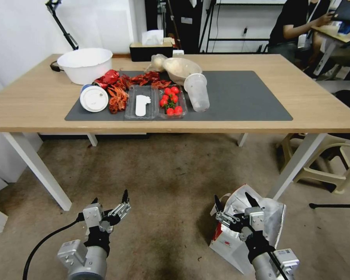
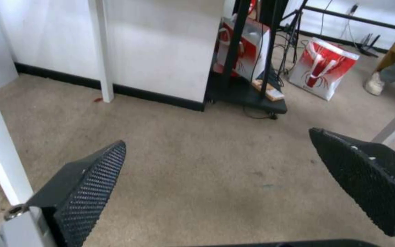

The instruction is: Pick up the food delivery bag from the floor and place it on the table.

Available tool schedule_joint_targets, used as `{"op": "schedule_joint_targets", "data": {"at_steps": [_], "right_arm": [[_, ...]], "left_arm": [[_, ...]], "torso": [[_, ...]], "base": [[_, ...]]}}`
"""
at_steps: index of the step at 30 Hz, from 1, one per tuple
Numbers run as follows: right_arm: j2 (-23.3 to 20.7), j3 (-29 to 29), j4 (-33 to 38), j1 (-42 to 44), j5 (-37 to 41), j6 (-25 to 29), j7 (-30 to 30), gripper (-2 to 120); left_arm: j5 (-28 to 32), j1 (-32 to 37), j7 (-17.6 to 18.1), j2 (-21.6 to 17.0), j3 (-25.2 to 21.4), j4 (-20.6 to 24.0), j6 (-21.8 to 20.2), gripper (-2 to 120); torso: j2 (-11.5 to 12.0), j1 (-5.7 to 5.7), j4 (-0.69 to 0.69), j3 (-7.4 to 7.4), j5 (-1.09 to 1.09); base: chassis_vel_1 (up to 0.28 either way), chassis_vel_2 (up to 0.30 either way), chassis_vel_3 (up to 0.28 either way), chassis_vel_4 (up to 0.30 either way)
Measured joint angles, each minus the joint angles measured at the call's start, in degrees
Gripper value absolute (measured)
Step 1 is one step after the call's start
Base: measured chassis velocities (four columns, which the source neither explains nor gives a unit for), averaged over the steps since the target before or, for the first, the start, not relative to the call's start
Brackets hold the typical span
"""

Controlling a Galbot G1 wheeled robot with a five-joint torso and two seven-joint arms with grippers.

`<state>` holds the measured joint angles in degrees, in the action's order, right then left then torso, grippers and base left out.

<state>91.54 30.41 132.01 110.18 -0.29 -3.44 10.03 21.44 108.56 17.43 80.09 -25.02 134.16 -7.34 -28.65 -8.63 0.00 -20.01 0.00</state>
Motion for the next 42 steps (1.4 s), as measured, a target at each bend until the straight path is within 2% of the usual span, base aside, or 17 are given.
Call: {"op": "schedule_joint_targets", "data": {"at_steps": [6, 8, 32, 42], "right_arm": [[-0.12, 0.01, 0.0, 0.02, 0.01, 0.0, 0.0, 100], [-0.26, 0.03, 0.07, 0.01, 0.08, 0.0, 0.0, 100], [-0.46, 0.27, 0.74, 0.25, 0.45, -0.09, -0.33, 100], [-0.3, 0.37, 0.99, 0.5, 0.13, -0.1, -0.31, 100]], "left_arm": [[-0.28, 0.02, -0.02, 0.29, 0.14, -0.19, 0.07, 100], [-0.52, 0.07, -0.05, 0.48, 0.27, -0.23, 0.12, 100], [-1.17, -0.25, -0.32, -0.34, 0.18, -1.21, 1.08, 100], [-1.11, 0.05, -0.28, 0.44, 0.61, -1.25, 1.42, 100]], "torso": [[1.23, 0.44, 0.0, 0.8, 0.0], [2.44, 0.9, 0.0, 1.54, 0.0], [7.9, 2.71, 0.0, 5.18, 0.0], [10.12, 3.44, 0.0, 6.68, 0.0]], "base": [[0.0, 0.0, 0.0, 0.0], [0.0, 0.0, 0.0, 0.0], [0.0, 0.0, 0.0, 0.0], [0.0, 0.0, 0.0, 0.0]]}}
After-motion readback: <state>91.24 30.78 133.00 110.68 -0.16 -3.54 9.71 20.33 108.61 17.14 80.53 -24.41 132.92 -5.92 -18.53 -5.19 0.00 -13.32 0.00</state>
